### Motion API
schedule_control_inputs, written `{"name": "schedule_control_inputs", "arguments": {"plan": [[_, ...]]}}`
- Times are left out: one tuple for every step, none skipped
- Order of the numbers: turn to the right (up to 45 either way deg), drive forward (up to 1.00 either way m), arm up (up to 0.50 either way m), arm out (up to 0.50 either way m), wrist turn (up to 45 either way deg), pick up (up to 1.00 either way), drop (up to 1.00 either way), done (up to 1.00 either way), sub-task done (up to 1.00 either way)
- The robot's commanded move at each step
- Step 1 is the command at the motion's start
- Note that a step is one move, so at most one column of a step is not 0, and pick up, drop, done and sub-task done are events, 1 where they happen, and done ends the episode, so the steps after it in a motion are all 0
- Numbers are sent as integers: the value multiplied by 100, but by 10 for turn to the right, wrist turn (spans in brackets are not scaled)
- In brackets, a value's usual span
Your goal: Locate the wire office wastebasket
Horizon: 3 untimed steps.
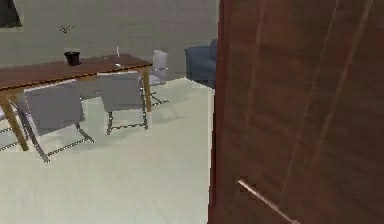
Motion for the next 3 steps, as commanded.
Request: {"name": "schedule_control_inputs", "arguments": {"plan": [[-60, 0, 0, 0, 0, 0, 0, 0, 0], [0, 35, 0, 0, 0, 0, 0, 0, 0], [-300, 0, 0, 0, 0, 0, 0, 0, 0]]}}
